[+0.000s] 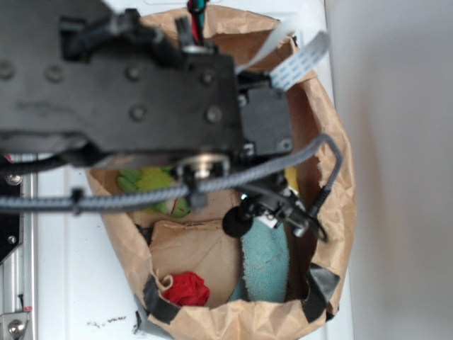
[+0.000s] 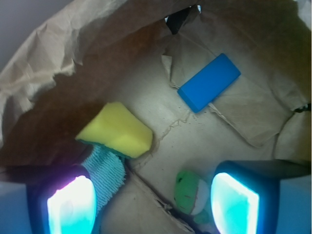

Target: Grab the blue block.

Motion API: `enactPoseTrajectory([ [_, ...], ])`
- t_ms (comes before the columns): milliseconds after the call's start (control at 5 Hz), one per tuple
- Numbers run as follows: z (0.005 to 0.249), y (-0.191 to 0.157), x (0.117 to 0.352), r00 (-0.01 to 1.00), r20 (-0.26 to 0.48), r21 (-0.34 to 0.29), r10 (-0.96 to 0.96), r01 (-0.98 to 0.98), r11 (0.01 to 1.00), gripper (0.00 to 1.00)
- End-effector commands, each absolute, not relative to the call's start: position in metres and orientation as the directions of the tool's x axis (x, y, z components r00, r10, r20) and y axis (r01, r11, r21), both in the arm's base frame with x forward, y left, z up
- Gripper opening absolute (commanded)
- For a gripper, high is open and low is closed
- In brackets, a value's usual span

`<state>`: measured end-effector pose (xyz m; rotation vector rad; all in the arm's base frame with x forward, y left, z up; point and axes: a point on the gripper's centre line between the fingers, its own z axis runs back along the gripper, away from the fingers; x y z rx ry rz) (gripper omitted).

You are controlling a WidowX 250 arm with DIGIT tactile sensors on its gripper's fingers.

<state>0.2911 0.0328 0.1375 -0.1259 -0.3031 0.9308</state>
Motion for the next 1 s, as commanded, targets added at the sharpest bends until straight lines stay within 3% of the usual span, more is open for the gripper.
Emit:
enactPoseTrajectory([
  [0, 0.136, 0.060, 0.300, 0.473, 0.265, -0.256, 0.840, -0.806, 0.534, 1.00],
  [400, 0.128, 0.063, 0.301, 0.387, 0.283, -0.216, 0.878, -0.866, 0.451, 1.00],
  [600, 0.131, 0.052, 0.297, 0.445, 0.291, -0.211, 0.847, -0.833, 0.511, 1.00],
  [800, 0.131, 0.045, 0.292, 0.595, 0.330, -0.216, 0.733, -0.708, 0.672, 1.00],
])
